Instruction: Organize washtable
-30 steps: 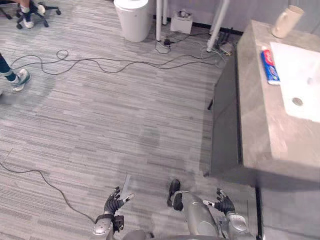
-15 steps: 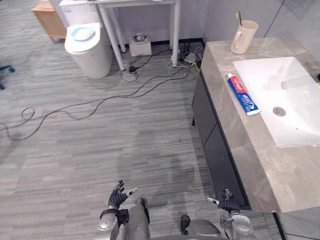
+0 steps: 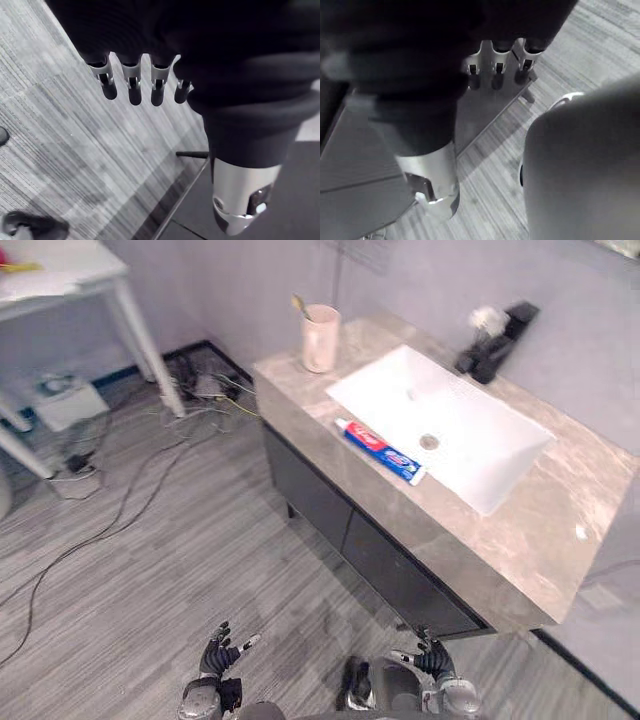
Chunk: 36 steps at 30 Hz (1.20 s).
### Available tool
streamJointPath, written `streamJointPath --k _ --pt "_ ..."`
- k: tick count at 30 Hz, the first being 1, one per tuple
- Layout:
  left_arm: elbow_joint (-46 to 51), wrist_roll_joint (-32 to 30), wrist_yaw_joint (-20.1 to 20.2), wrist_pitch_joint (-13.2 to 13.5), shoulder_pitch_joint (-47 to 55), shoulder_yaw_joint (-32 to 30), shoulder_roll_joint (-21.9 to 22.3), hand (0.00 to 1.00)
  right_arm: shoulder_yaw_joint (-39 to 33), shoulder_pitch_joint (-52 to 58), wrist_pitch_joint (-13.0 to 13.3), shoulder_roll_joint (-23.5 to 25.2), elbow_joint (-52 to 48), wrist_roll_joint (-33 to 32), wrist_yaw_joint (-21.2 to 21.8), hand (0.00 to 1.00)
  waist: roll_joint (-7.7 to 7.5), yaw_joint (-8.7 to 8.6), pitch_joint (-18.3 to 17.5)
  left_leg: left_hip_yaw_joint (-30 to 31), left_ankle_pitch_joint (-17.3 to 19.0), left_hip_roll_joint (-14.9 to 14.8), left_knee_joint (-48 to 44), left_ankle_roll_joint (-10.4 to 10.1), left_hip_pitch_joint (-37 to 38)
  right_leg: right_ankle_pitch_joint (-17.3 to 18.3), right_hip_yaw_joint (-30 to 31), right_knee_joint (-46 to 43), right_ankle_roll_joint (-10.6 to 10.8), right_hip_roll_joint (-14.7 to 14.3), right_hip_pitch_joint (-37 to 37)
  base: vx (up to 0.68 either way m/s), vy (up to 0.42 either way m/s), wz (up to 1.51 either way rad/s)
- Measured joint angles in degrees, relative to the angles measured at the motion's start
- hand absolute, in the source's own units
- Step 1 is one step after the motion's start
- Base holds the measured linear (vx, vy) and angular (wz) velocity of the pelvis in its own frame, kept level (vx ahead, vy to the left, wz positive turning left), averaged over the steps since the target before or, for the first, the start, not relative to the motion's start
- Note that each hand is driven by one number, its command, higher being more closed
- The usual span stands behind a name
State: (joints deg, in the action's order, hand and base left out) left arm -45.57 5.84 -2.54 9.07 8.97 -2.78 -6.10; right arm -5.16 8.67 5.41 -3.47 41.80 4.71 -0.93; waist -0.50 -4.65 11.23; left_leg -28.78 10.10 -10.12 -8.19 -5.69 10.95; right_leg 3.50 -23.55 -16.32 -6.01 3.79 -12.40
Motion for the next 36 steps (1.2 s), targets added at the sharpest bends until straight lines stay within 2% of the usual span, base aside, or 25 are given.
streamJointPath --k 2,4,5,7,8,9,11,12,13,15,16,18,19,20,21,22,24,25,27,28,30,33,34,35,36 --pt "-0.04 0.00 0.02 0.11 -1.10 0.21 1.49 0.00 -2.18 -0.12 0.49 -0.40 -0.56 -0.11 -0.03 0.00 1.78 -1.31 0.51 1.75 0.03 -0.74 -0.59 -0.15 0.49 2.35 0.21 -1.57 0.57 -0.45 -0.01 0.19 -0.057 -0.21" --pt "0.08 -0.02 0.14 0.14 -1.93 0.96 1.46 0.00 -3.32 0.16 0.20 -0.54 0.12 -0.09 -0.07 0.00 1.65 -1.24 0.44 2.87 0.26 -2.64 -7.12 -1.09 -0.39 4.68 0.45 -1.76 1.28 -1.03 1.62 0.22 -0.110 0.00" --pt "0.15 -0.03 0.16 0.14 -1.97 1.08 1.52 0.00 -3.30 1.23 -0.37 -0.82 0.07 -0.11 0.12 0.00 1.32 -1.15 0.65 4.73 0.06 -5.00 -16.01 -1.96 -2.75 5.38 0.74 -0.89 1.32 -1.77 4.04 0.15 -0.096 -0.07" --pt "0.90 0.00 0.16 0.15 -0.88 1.08 1.69 0.00 -1.76 3.09 -1.53 -1.76 0.16 0.07 0.96 0.00 1.01 -0.60 0.88 8.41 -0.20 -7.93 -30.86 -5.14 -7.67 5.89 2.14 1.18 1.05 -3.00 7.66 0.19 -0.059 -0.35" --pt "1.31 0.01 0.09 0.15 -0.10 1.02 1.69 0.00 -1.83 3.54 -1.81 -1.63 0.17 0.05 0.96 0.00 1.05 -0.68 0.85 10.20 1.29 -8.67 -37.10 -5.38 -10.72 6.25 3.37 2.36 0.55 -3.65 9.43 0.23 -0.028 -0.53" --pt "1.32 0.01 0.07 0.13 0.16 0.95 1.69 0.00 -2.10 3.87 -1.79 -1.48 0.18 -0.05 0.81 0.00 0.96 -0.66 0.90 10.22 2.13 -8.68 -38.33 -5.02 -11.80 6.25 4.10 2.91 0.50 -3.81 10.26 0.19 0.027 -0.58" --pt "1.31 0.09 0.03 0.12 0.87 0.84 1.65 0.00 -3.31 4.16 -1.78 -1.20 0.99 -0.32 -0.07 0.00 0.44 -0.41 0.94 10.77 3.81 -7.14 -34.04 -2.91 -15.00 5.88 7.86 4.50 0.35 -3.77 12.27 0.20 0.073 -0.79" --pt "1.31 0.13 0.02 0.12 1.05 0.78 1.65 0.00 -3.37 4.15 -1.77 -1.20 1.40 -0.39 -0.16 0.00 0.36 0.12 0.85 11.26 3.91 -6.60 -31.31 -2.74 -15.39 5.87 9.04 4.50 0.44 -3.61 12.35 0.20 0.133 -1.07" --pt "1.31 0.15 0.01 0.11 1.12 0.64 1.65 0.00 -3.54 4.05 -1.79 -1.23 1.91 -0.52 -0.26 0.00 0.21 1.06 0.80 13.34 4.16 -5.45 -24.98 -2.25 -16.20 5.92 11.70 4.54 0.81 -3.44 12.51 0.20 0.188 -1.02" --pt "1.31 0.25 -0.06 0.12 1.13 0.02 1.67 0.00 -4.07 3.87 -1.78 -0.96 1.88 -0.63 -0.37 0.00 -0.43 1.36 0.98 19.69 4.07 -3.02 -17.01 -2.13 -18.17 6.40 14.66 4.49 2.29 -2.34 13.18 0.24 0.262 -0.94" --pt "1.36 0.35 -0.19 0.18 1.00 -0.05 1.77 0.00 -4.43 4.11 -1.74 -0.42 1.87 -0.63 -0.40 0.00 -0.60 2.41 0.51 25.45 3.52 -1.05 -10.33 -2.56 -18.81 6.92 17.57 4.20 4.11 -1.09 13.50 0.25 0.358 -0.86" --pt "1.39 0.42 -0.37 0.25 1.40 -0.07 2.27 0.00 -4.42 4.51 -1.62 -0.80 1.79 -0.63 -0.42 0.00 0.23 2.38 0.04 29.15 2.71 -0.46 -5.23 -3.62 -18.56 7.61 20.02 3.75 6.52 -0.73 13.48 0.21 0.338 -0.92" --pt "1.26 0.74 -0.61 0.21 1.71 -0.06 2.84 0.00 -4.43 4.77 -1.68 -1.35 1.82 -0.63 -0.45 0.00 1.42 2.47 -0.92 28.68 -3.17 -0.46 -5.94 -3.21 -17.98 8.25 22.26 3.30 8.72 -0.46 13.91 0.27 0.401 -0.98" --pt "1.34 0.75 -0.79 0.22 1.93 -0.05 2.91 0.00 -4.23 5.23 -1.92 -0.14 1.63 -0.62 -0.64 0.00 -0.59 2.46 -1.85 26.77 -2.87 1.33 -7.02 -1.81 -17.39 8.55 24.08 3.69 10.07 1.36 14.32 0.29 0.397 -0.78" --pt "1.47 0.73 -0.97 0.23 2.19 0.01 2.39 0.00 -4.06 5.87 -1.74 0.68 1.33 -0.62 -0.42 0.00 -1.38 2.13 -2.32 26.08 -2.01 2.43 -7.00 -1.19 -17.25 8.72 24.41 3.73 10.40 2.59 14.31 0.35 0.455 -0.46" --pt "1.65 0.73 -1.14 0.23 1.31 0.26 1.51 0.00 -4.04 7.02 -1.73 2.23 0.59 -0.62 -0.38 0.00 -3.27 2.05 -3.11 24.71 -0.69 4.26 -7.49 -0.13 -17.22 9.07 25.18 3.49 11.59 4.64 14.16 0.24 0.273 -0.24" --pt "1.65 0.57 -1.19 0.18 0.64 0.73 1.03 0.00 -4.05 6.83 -1.79 3.05 0.57 -0.62 -0.31 0.00 -4.26 2.32 -3.62 22.57 1.36 5.51 -8.63 1.46 -15.96 8.20 25.52 1.53 13.09 6.37 13.66 0.26 0.297 -0.52" --pt "1.65 0.36 -1.20 0.19 0.49 1.03 1.10 0.00 -4.43 6.33 -2.71 3.11 0.72 -0.62 -0.43 0.00 -3.72 2.44 -3.40 20.52 2.21 5.63 -8.51 2.57 -13.91 7.45 25.84 -4.22 13.45 6.75 11.56 0.25 0.321 -0.74" --pt "1.64 0.21 -1.21 0.18 0.73 1.47 0.96 0.00 -4.73 6.34 -3.17 2.52 0.85 -0.60 -0.44 0.00 -3.17 2.18 -3.23 17.10 2.22 6.32 -6.88 3.91 -10.01 5.55 23.74 -14.99 12.31 8.47 6.66 0.23 0.261 -0.67" --pt "1.59 0.24 -1.46 -0.10 0.79 1.99 0.85 0.00 -4.84 6.28 -3.24 2.32 1.09 -0.60 -0.44 0.00 -2.91 2.06 -3.22 16.66 2.28 6.42 -6.39 4.17 -9.22 5.61 21.82 -17.00 12.20 9.01 5.45 0.20 0.175 -0.54" --pt "1.03 0.26 -1.32 -0.19 1.43 2.08 -0.92 0.00 -5.07 5.68 -3.44 1.57 2.54 -0.61 -0.48 0.00 -2.10 1.81 -2.85 15.85 2.27 5.88 -4.18 4.38 -6.71 8.87 11.97 -20.03 10.87 8.92 3.86 0.17 0.099 -0.32" --pt "0.35 0.30 -1.43 -0.44 1.35 1.62 -2.21 0.00 -4.24 4.80 -3.44 0.58 3.78 -0.57 -0.50 0.00 -1.60 1.71 -2.58 14.56 2.26 4.93 -3.12 4.35 -6.11 9.82 5.35 -14.52 9.38 4.61 2.79 0.13 -0.008 -0.24" --pt "-0.25 0.32 -1.43 -0.54 1.35 1.16 -2.28 0.00 -4.19 4.37 -3.44 0.36 4.17 -0.55 -0.57 0.00 -2.03 1.89 -2.68 14.22 2.29 5.77 -3.02 4.28 -6.09 6.40 3.20 -7.18 7.01 3.19 3.01 0.15 -0.068 -0.35" --pt "-1.54 0.33 -1.42 -0.94 0.90 0.70 -1.39 0.00 -4.15 3.97 -3.42 -1.07 4.89 -0.50 -0.58 0.00 -0.79 2.00 -2.42 14.46 2.18 5.79 -2.55 4.09 -5.44 5.90 2.62 -3.89 4.56 2.06 5.15 0.15 -0.048 -0.38" --pt "-1.89 0.32 -1.38 -1.10 1.06 0.75 -0.65 0.00 -3.92 3.70 -3.40 -1.85 5.02 -0.48 -0.57 0.00 0.63 2.01 -2.25 14.44 1.98 5.13 -2.46 3.80 -5.37 4.62 2.71 -2.03 4.53 1.08 5.98 0.14 -0.031 -0.38"
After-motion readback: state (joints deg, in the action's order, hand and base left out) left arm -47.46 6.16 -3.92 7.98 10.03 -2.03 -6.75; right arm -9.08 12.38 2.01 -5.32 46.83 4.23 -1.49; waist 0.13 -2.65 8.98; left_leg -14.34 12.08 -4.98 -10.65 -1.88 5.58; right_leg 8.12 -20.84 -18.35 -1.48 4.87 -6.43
